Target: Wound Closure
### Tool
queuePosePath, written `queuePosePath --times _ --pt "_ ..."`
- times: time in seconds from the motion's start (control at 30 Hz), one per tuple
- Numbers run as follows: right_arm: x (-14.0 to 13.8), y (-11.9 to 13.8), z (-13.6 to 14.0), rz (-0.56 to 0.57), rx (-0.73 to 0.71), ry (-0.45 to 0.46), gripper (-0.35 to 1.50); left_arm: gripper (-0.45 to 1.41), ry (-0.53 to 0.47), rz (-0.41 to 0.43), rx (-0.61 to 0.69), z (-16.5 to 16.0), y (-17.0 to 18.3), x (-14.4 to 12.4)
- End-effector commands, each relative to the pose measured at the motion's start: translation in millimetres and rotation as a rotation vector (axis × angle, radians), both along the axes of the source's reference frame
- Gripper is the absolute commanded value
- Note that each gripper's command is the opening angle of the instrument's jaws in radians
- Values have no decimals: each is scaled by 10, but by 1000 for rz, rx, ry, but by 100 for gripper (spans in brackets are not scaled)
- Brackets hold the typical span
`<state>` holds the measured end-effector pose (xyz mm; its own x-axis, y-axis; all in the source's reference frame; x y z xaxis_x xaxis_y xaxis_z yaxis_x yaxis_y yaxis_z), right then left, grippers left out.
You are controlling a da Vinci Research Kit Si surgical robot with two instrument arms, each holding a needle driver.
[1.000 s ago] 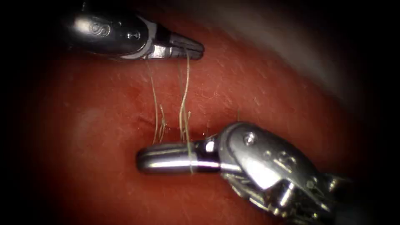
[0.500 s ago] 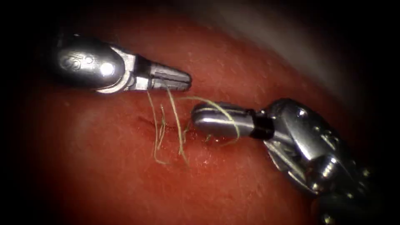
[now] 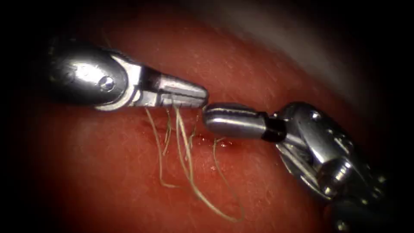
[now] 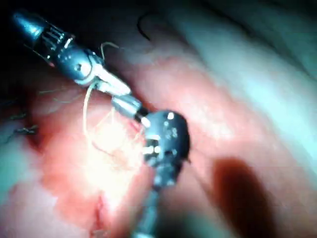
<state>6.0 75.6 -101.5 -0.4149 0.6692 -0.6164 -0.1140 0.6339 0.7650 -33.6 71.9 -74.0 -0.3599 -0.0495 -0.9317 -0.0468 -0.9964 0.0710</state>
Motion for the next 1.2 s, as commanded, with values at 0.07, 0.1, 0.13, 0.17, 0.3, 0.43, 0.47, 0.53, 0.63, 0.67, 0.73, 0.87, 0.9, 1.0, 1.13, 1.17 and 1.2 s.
queuePosePath --times 0.07,0.1,0.13,0.17,0.3,0.43,0.47,0.53,0.63,0.67,0.73,0.87,0.9,1.0,1.13,1.17,1.2 --pt "1 -1 11 -21 -9 -42 -21 -35 -6 -5 -1 1 2 2" --pt "0 -3 13 -31 -9 -58 -23 -35 -13 -11 1 -3 5 6" --pt "2 -9 20 -53 -24 -91 -28 -35 -32 -17 -1 -10 10 15" --pt "8 -11 27 -63 -25 -118 -28 -35 -56 -29 -5 -17 13 20" --pt "33 -14 34 -87 -23 -176 -30 -35 -134 -22 -9 -22 11 14" --pt "51 -17 37 -115 -36 -194 -33 -35 -218 -27 -29 -26 11 9" --pt "51 -17 37 -115 -36 -194 -33 -35 -218 -27 -29 -26 11 9" --pt "58 -21 36 -126 -42 -187 -35 -35 -292 -26 -71 -29 17 12" --pt "66 -17 30 -127 -37 -185 -35 -35 -335 -17 -91 -27 15 12" --pt "70 -13 22 -121 -39 -162 -35 -35 -345 -1 -100 -23 12 11" --pt "75 -9 17 -113 -39 -146 -35 -35 -352 10 -102 -20 10 9" --pt "102 -12 10 -125 -45 -133 -35 -35 -374 19 -105 -18 10 6" --pt "104 -12 9 -126 -46 -130 -35 -35 -374 20 -111 -18 10 6" --pt "106 -8 4 -104 -47 -92 -35 -35 -374 22 -117 -17 10 7" --pt "107 -6 -1 -87 -32 -47 -35 -35 -370 22 -127 -13 9 8" --pt "108 -6 -3 -89 -27 -41 -35 -35 -368 21 -129 -11 8 8" --pt "107 -6 -5 -90 -23 -31 -35 -35 -365 21 -137 -9 8 8"
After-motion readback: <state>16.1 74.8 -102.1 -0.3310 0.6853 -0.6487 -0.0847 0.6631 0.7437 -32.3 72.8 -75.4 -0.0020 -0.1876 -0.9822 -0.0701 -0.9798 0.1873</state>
